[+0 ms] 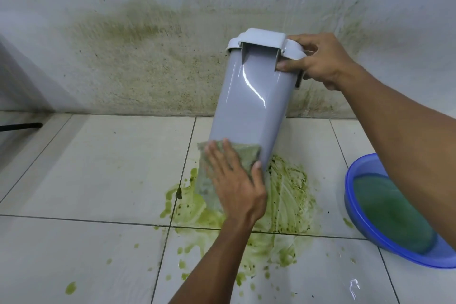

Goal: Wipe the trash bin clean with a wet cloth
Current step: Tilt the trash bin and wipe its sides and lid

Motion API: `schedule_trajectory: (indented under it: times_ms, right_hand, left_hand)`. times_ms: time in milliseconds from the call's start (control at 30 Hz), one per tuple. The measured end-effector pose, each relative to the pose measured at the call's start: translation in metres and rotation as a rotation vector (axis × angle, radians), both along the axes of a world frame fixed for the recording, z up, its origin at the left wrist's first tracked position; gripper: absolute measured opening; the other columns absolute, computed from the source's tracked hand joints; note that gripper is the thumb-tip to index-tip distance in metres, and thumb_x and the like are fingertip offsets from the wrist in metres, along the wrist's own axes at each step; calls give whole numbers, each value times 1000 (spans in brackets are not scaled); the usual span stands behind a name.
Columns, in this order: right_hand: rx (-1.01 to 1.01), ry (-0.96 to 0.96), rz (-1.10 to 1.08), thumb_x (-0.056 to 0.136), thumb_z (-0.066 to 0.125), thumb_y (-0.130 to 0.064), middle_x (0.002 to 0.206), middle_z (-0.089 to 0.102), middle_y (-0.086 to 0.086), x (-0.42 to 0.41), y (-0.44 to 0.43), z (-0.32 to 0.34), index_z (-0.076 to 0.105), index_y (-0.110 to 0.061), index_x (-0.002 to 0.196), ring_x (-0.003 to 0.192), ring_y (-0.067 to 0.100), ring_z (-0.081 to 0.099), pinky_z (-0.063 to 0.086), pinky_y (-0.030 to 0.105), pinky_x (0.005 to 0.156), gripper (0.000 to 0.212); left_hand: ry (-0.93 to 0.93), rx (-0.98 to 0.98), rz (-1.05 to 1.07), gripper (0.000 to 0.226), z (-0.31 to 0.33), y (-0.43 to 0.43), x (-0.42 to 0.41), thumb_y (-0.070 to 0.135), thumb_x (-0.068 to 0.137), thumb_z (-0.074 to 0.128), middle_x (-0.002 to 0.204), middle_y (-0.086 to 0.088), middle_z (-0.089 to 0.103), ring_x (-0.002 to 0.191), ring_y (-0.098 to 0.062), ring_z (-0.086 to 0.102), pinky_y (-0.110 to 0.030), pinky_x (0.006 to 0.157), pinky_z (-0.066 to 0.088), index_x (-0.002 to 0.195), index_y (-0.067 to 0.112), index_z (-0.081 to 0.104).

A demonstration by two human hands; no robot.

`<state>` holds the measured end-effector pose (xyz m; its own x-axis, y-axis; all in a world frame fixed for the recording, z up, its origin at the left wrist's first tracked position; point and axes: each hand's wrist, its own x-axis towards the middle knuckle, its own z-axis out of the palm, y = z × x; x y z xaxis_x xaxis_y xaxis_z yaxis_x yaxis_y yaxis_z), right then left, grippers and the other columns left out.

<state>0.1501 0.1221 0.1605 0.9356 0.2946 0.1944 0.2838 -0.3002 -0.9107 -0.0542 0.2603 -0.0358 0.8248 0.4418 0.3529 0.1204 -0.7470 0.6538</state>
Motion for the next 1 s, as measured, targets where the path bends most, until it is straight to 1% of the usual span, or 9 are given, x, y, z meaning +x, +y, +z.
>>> schedule_trajectory:
  times_ms: [167,267,367,467,567,667,800,933,1000]
  right_hand:
    - [-1,3,-12,65,91,-16,103,70,-14,4,-2,0,70,-24,121,87,-5,62,45,7,51,60]
    - [0,-1,-25,66,91,-17,101,68,-18,3,-4,-1,70,-28,120,87,-4,61,45,7,51,60]
    - [-7,-11,-26,65,91,-18,100,68,-19,3,-3,0,71,-28,120,86,-4,61,45,7,51,59]
    - [-21,-5,-20,65,92,-17,98,70,-19,2,0,1,72,-27,117,79,-8,64,45,8,50,57]
    - [-22,-2,-28,65,92,-18,94,70,-22,3,-1,1,72,-33,111,73,-15,63,45,9,50,52]
    - [-25,2,-23,64,92,-19,93,70,-23,2,-1,2,71,-36,105,72,-16,63,45,8,50,49]
    - [-31,0,-16,63,93,-18,93,71,-19,2,0,4,72,-33,107,70,-16,64,45,8,49,51]
    - [-22,3,-40,63,93,-18,94,71,-17,2,-6,3,73,-30,111,72,-11,64,44,8,49,53]
    - [-19,3,-39,62,94,-19,94,71,-17,1,-3,3,74,-29,111,76,-8,64,45,9,49,53]
  left_hand:
    - [-45,98,-60,80,6,7,15,56,103,30,174,-8,-10,161,-24,-12,-54,129,-1,166,18,0]
    - [23,-92,93,80,-18,25,-13,61,102,28,175,-5,-3,161,-19,-5,-54,129,5,167,24,0]
    - [53,-315,214,81,-30,23,-31,62,100,27,174,-6,9,160,-21,4,-54,128,14,166,20,4]
    - [62,-334,286,83,-21,8,-19,58,100,24,173,-12,9,160,-27,3,-55,128,8,165,10,6]
    - [49,-168,243,80,-4,3,-4,53,103,24,173,-17,4,161,-28,-2,-53,129,-3,165,7,5]
    - [-57,116,-29,78,14,1,18,48,105,30,173,-17,-7,161,-28,-10,-50,129,-7,165,7,1]
    - [-96,464,-244,79,30,1,44,43,105,40,172,-20,-5,160,-34,-7,-52,129,-5,165,5,4]
    - [-123,745,-460,74,12,26,23,40,106,47,173,-18,3,161,-33,0,-52,130,0,164,6,16]
    - [-120,787,-530,75,6,37,16,42,106,48,174,-15,3,161,-31,0,-52,130,3,165,9,17]
